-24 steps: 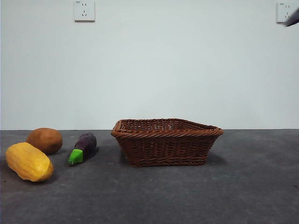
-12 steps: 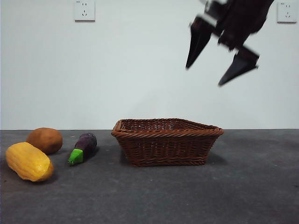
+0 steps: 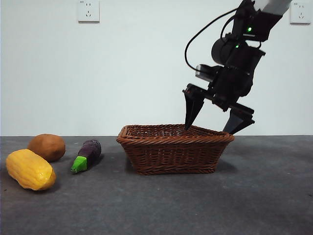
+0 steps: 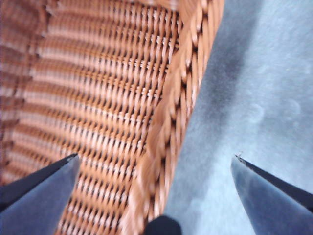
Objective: Help me put the vegetables on the table into the basket
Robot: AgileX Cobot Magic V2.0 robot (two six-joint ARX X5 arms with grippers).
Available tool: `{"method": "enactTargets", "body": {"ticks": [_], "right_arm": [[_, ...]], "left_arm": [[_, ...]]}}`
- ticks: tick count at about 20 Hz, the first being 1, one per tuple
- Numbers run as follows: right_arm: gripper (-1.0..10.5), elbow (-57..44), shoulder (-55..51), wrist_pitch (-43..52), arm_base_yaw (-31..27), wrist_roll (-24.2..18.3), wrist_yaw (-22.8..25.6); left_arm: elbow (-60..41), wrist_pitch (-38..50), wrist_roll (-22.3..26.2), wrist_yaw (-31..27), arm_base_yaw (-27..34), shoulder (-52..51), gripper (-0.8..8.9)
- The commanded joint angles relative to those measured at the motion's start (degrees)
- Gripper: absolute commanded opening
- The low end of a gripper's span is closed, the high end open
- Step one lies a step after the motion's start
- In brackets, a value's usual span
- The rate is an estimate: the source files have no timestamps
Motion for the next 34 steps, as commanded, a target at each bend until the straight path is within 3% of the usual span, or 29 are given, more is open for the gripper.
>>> {"method": "enactTargets", "body": {"ticks": [1,7,10,11,17,25,30,34], "right_arm": [[4.9,0.2,1.6,1.6,0.7,0.0,0.9],[2.2,0.1,4.2,2.8,2.3,2.0,2.1],[0.1,0.1,4.2,3.9,2.5,2.5,3.5],[-0.1,0.1,4.2,4.5,2.5,3.3,3.5],[-0.1,0.5,0.4,4.0,2.5,4.5,3.4],[-0.1,0.5,-23.8,-5.5,2.4,2.1,3.4],[-0.1,0.5,-33.2,-10.5,2.4,-1.5,3.6],[-0.1,0.5,-35.6,-12.2,2.4,-3.1,3.5]], "left_arm": [[0.1,0.1,-0.3,0.2,0.0,1.1,6.29],[0.1,0.1,-0.3,-0.1,0.0,3.8,6.29],[0.1,0.1,-0.3,-0.2,0.0,5.0,6.28],[0.1,0.1,-0.3,-0.2,0.0,5.4,6.28],[0.1,0.0,-1.0,-0.2,0.0,7.8,6.28],[0.1,0.1,-2.7,-0.3,0.0,13.3,6.27],[0.1,1.6,-8.9,-4.4,-1.0,18.8,6.26],[0.1,5.0,-16.5,-6.5,-4.6,25.2,6.26]]}}
